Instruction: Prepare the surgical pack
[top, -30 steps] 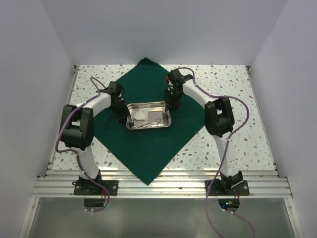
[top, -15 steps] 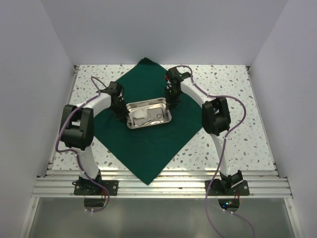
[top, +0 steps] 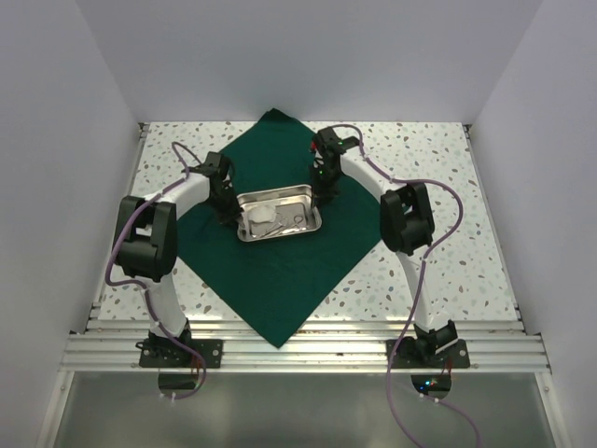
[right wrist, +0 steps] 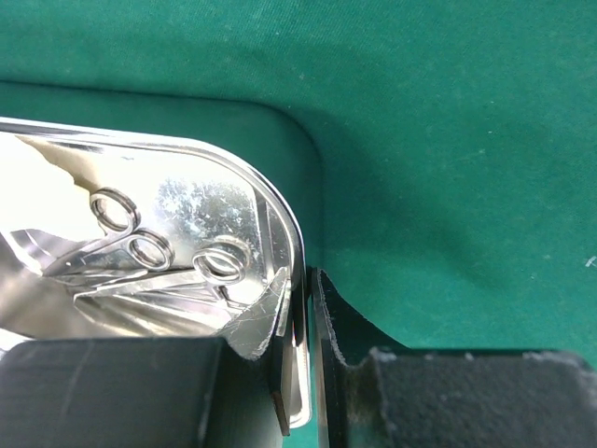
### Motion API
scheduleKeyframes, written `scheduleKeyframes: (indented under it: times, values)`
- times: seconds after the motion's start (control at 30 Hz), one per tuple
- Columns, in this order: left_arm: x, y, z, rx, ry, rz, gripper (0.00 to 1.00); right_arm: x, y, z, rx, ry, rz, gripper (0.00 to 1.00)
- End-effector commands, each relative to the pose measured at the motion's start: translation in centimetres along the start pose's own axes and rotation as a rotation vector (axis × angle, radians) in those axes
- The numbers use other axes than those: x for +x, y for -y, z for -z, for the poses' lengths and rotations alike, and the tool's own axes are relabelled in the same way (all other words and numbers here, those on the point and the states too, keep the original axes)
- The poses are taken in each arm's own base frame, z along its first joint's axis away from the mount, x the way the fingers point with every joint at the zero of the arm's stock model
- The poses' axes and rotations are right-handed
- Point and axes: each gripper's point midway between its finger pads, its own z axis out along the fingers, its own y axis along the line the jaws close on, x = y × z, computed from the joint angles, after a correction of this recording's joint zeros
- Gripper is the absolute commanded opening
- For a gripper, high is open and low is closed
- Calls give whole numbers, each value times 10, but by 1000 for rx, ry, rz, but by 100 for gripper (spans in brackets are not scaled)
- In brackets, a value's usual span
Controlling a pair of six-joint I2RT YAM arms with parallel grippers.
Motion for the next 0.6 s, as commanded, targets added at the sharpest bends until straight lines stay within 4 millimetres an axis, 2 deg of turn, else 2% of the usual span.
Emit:
scheduleKeyframes:
  times: [0.0, 0.2, 0.47, 0.57]
  values:
    - [-17, 7, 6, 12, 48, 9, 12, 5, -16, 1, -82, -21, -42, 10]
    - [-22, 4, 12, 10, 68, 12, 12, 11, -21, 4, -98, -39, -37, 9]
    - [-18, -20, 7, -8, 50, 38, 18, 19, -27, 6, -122, -54, -51, 9]
    - [-17, -23, 8, -9, 52, 37, 18, 23, -27, 3, -115, -63, -50, 9]
